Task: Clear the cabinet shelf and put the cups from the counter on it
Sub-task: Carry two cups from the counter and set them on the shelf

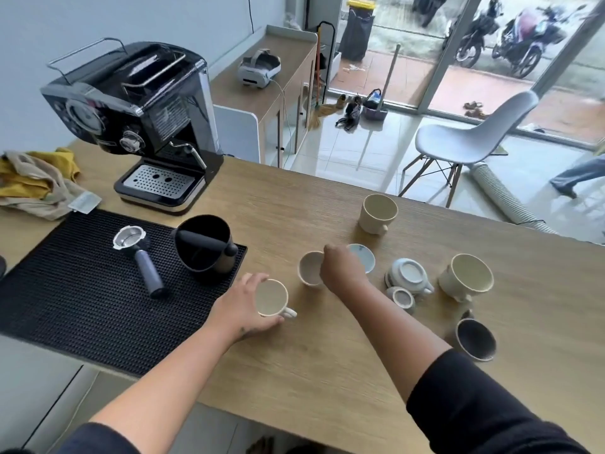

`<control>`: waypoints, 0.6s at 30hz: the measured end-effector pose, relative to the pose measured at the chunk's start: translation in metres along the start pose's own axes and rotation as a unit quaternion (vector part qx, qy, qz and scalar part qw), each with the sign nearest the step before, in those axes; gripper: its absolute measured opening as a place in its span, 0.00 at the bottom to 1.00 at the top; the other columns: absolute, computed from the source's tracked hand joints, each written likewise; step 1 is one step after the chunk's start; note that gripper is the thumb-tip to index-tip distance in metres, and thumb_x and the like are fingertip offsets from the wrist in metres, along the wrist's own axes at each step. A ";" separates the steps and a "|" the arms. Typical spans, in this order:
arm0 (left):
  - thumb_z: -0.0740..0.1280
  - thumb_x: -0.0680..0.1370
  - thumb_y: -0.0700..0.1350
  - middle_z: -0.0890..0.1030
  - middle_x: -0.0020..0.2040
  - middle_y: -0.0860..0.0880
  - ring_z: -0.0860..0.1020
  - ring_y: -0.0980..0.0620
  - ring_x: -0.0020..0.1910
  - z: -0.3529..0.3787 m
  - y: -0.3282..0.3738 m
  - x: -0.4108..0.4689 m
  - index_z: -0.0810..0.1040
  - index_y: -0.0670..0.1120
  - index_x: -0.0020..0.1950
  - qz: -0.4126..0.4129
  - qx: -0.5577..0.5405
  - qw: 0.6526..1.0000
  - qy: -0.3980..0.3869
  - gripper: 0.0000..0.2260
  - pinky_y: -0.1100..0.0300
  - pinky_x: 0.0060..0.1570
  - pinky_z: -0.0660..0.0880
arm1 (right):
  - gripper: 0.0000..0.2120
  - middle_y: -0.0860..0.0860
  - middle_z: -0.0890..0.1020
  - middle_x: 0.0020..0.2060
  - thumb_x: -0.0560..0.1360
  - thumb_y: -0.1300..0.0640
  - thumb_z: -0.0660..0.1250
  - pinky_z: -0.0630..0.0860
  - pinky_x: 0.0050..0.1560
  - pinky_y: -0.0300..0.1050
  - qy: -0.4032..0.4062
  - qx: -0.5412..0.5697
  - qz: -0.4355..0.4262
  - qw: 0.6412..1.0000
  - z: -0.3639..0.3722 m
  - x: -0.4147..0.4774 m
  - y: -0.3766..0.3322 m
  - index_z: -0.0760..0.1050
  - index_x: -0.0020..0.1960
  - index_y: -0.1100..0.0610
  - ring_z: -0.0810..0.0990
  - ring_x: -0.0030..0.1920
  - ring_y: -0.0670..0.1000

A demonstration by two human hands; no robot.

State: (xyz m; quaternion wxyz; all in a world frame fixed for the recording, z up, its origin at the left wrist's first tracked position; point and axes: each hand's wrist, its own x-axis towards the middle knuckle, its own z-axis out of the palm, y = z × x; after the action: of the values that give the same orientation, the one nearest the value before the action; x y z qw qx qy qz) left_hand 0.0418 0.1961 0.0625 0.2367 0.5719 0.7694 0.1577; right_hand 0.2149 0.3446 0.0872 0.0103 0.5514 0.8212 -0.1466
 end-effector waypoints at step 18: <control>0.76 0.63 0.60 0.58 0.78 0.50 0.59 0.51 0.76 0.007 -0.007 0.009 0.51 0.53 0.79 -0.018 -0.165 0.985 -0.040 0.52 0.53 0.73 0.59 | 0.16 0.48 0.84 0.39 0.59 0.40 0.62 0.83 0.41 0.54 0.020 0.431 0.278 0.858 0.079 -0.050 0.034 0.75 0.42 0.47 0.85 0.37 0.52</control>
State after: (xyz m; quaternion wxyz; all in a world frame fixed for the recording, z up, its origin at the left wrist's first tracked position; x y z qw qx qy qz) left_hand 0.0380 0.2022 0.0519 0.3615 0.5168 0.7328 0.2552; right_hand 0.2539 0.2912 0.0133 -0.2042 0.7091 0.4883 -0.4658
